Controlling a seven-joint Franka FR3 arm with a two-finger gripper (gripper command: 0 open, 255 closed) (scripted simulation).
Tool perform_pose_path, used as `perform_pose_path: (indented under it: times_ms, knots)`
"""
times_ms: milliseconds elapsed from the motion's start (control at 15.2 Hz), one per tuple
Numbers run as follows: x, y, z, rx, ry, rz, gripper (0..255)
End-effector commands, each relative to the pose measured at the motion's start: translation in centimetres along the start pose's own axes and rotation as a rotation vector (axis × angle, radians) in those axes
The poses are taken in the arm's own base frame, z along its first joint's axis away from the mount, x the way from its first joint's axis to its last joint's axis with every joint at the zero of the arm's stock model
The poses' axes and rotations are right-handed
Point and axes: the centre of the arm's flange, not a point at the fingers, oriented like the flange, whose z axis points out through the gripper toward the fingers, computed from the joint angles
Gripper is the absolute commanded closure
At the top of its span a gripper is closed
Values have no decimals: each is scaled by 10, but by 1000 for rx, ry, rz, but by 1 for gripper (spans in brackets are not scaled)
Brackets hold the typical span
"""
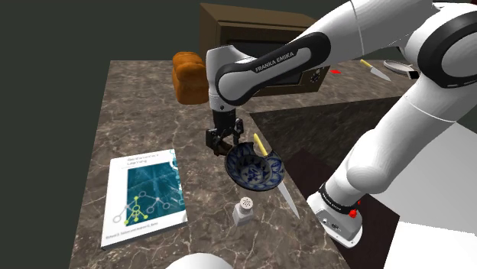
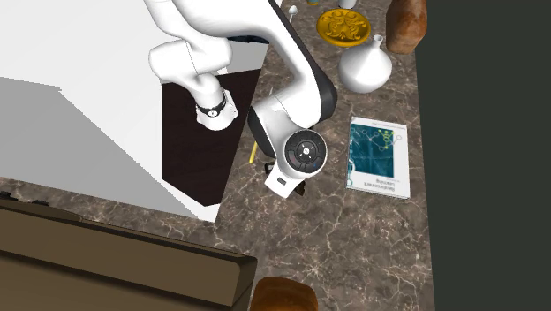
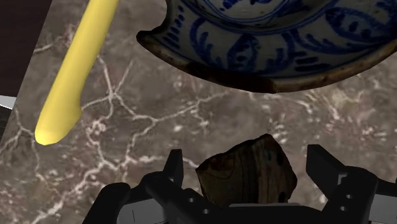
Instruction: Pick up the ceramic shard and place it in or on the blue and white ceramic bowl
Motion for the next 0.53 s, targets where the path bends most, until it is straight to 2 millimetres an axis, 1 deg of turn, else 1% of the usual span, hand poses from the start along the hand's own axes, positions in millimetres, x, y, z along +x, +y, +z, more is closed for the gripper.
perform_pose_path:
  times_ms: [0, 462]
  knots:
    - [0, 0, 0, 0, 0, 0, 255]
    - [0, 0, 0, 0, 0, 0, 255]
